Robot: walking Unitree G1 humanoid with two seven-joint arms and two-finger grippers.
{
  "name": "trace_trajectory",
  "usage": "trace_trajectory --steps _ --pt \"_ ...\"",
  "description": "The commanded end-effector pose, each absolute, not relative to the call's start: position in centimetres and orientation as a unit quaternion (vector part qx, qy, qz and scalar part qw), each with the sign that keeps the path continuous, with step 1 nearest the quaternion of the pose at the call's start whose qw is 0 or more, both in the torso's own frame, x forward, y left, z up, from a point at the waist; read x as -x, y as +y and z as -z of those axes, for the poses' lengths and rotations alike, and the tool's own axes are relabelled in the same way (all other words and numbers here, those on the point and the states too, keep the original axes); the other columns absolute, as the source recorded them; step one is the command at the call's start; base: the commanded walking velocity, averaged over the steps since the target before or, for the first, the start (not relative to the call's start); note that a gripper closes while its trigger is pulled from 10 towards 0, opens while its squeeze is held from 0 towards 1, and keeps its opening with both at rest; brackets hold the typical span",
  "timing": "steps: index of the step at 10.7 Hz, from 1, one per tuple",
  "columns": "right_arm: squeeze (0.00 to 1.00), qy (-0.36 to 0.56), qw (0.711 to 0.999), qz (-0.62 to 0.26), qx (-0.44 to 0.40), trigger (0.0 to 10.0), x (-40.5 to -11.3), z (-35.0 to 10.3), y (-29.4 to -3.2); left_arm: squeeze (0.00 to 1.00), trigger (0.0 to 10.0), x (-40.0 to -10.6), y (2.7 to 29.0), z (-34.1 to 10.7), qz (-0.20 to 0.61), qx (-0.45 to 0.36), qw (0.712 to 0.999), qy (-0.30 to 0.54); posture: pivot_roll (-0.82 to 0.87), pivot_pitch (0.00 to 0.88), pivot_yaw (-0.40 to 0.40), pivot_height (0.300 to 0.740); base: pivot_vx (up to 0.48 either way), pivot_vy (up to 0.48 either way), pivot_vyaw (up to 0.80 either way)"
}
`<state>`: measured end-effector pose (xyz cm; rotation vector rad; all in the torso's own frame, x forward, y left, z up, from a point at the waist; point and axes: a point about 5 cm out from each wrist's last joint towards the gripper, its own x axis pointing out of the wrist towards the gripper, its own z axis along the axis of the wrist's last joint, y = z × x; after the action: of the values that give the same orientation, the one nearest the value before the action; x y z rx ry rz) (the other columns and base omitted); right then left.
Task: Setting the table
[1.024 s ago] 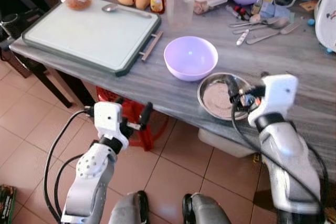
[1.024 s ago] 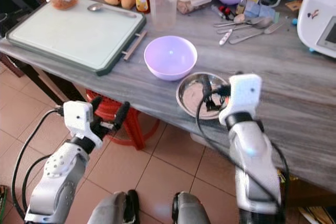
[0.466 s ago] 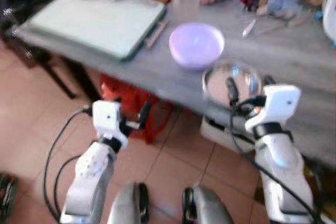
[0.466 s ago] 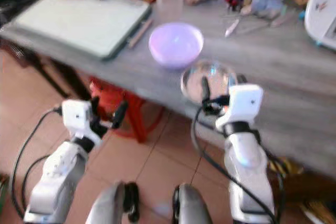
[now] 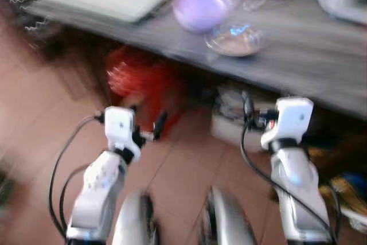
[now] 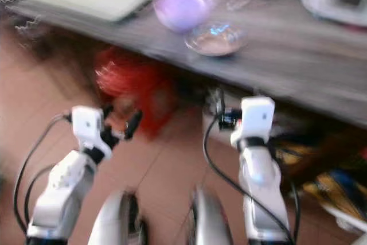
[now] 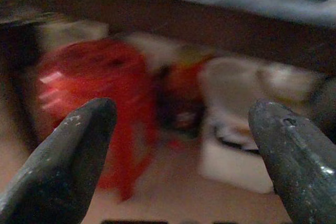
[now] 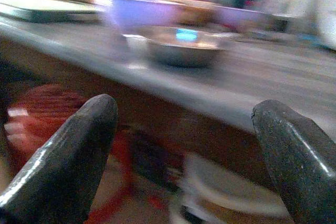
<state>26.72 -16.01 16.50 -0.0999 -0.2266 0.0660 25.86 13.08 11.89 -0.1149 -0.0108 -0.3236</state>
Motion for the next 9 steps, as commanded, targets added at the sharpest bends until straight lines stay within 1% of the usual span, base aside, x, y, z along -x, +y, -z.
trace_trajectory --steps 1,6,7,9 --pt "0.00 -0.105 0.993 -0.034 0.035 10.0 -26.5 -15.9 -16.3 0.00 10.0 -25.7 13.1 -11.5 0.163 0.064 0.984 0.003 -0.03 0.132 0.032 0.641 0.000 0.000 0.00" --pt "0.00 -0.110 0.993 -0.033 0.020 10.0 -27.8 -16.2 -16.3 0.00 10.0 -25.3 12.8 -10.7 0.180 0.070 0.981 0.016 -0.03 0.098 0.040 0.730 0.000 0.000 0.00" --pt "0.00 -0.111 0.993 -0.032 0.018 10.0 -28.0 -16.3 -16.4 0.00 10.0 -25.5 12.7 -10.8 0.179 0.073 0.981 0.013 -0.03 0.097 0.039 0.740 0.000 0.000 0.00" --pt "0.00 -0.110 0.993 -0.032 0.012 10.0 -28.3 -16.4 -16.5 0.00 10.0 -25.5 12.4 -10.6 0.178 0.075 0.981 0.015 -0.04 0.091 0.044 0.740 0.000 0.000 0.00"
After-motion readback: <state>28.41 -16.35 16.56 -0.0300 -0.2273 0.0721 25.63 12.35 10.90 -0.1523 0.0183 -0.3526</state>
